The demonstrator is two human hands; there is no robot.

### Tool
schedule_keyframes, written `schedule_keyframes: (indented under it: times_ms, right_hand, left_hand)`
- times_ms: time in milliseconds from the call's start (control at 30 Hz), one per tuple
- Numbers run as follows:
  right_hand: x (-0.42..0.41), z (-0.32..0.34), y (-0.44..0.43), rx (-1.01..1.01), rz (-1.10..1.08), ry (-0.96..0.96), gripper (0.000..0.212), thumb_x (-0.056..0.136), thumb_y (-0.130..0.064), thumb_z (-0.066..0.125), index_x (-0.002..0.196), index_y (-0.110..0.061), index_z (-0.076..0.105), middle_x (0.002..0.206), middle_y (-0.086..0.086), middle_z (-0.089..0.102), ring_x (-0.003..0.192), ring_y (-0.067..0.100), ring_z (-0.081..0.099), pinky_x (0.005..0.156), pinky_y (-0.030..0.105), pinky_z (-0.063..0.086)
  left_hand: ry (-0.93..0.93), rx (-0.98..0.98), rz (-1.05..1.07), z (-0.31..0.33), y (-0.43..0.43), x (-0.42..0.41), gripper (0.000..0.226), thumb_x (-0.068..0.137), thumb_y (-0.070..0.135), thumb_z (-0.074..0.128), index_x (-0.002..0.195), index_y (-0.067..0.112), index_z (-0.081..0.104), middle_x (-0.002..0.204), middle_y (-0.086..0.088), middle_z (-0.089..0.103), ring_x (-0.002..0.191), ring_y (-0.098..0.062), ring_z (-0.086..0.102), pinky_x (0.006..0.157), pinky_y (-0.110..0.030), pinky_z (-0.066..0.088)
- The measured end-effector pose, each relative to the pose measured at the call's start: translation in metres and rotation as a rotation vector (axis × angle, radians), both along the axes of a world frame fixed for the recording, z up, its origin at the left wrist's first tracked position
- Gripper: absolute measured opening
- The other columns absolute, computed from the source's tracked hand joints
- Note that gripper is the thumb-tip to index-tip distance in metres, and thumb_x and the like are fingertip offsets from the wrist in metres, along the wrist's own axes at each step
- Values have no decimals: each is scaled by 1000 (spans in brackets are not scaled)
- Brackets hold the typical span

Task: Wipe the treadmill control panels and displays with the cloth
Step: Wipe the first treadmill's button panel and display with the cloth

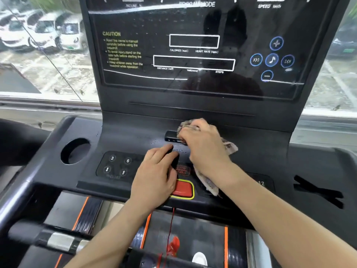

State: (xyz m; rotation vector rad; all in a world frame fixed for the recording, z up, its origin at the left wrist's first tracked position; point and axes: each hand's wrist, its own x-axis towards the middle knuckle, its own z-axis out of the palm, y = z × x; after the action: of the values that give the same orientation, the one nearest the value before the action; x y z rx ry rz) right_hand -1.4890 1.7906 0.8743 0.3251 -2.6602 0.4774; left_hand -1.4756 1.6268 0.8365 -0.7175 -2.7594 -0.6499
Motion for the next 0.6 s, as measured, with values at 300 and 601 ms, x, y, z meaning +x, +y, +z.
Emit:
schedule_keyframes:
  times_ms: [300,601]
  right_hand:
    - [1,-11,4,-54,29,-19,40,59,3,66,92,-19,71,103,-1,67,111,22,50,86,37,48]
    - [75,-27,31,-154,-234,-167,44,73,-26,41,104,-18,71,105,7,66,99,32,59,85,37,51]
  left_hand:
    - [-20,2,40,5,-3,-1,45,75,18,43,113,8,64,127,-6,59,113,-25,48,101,-27,35]
    - [4,13,91,3,-1,3,39,76,19,41,104,10,67,108,-3,60,101,-23,49,83,-32,47]
